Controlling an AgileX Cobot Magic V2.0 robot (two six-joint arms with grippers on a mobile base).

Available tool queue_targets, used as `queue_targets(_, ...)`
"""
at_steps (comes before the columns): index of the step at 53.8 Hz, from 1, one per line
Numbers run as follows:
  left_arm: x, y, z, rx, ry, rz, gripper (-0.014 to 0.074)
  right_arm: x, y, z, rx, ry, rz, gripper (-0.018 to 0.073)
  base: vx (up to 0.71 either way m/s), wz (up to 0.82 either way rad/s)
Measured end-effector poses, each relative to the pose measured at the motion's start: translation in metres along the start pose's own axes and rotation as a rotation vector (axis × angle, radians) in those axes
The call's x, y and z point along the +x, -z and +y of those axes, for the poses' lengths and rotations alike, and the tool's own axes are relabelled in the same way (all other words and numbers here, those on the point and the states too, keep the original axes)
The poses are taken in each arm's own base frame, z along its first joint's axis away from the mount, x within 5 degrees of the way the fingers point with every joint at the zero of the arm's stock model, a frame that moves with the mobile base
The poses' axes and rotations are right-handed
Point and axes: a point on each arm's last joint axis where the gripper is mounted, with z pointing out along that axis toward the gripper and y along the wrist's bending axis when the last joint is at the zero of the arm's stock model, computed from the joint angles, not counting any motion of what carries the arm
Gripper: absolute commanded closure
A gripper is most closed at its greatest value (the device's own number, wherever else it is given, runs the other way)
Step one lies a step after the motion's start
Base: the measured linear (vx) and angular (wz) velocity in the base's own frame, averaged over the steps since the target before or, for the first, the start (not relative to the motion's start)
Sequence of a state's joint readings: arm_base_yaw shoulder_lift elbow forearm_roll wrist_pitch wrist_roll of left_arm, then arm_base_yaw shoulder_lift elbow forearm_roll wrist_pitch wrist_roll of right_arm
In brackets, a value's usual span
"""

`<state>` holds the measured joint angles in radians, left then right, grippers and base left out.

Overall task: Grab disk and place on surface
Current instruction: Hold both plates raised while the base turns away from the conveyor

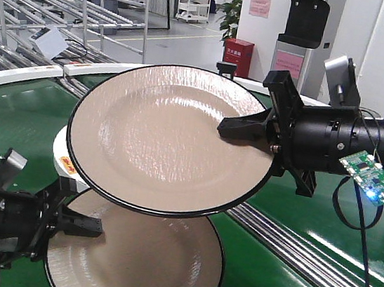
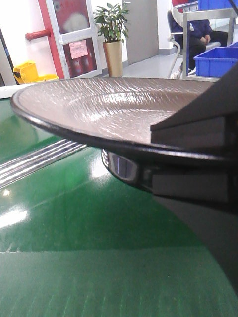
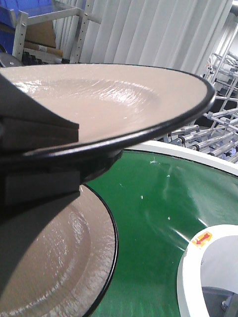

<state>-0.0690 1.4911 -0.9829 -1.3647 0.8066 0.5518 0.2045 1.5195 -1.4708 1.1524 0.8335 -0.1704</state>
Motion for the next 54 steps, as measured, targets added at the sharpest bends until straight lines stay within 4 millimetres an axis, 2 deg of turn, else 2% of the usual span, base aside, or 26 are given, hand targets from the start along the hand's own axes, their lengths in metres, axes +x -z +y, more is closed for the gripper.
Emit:
queue_targets(30, -0.0001, -0.0004, 0.0006, -0.001, 0.002, 0.0, 0.0598, 0.0001, 0.0, -0.0004, 0.004, 0.004, 0.001, 0.0567, -0.02, 0.01)
queue_targets(54, -0.0002, -0.0004, 0.0006, -0.002, 0.002, 0.0, 0.0598, 0.0, 0.0, -0.0005, 0.005, 0.005, 0.001, 0.0567, -0.19, 0.03)
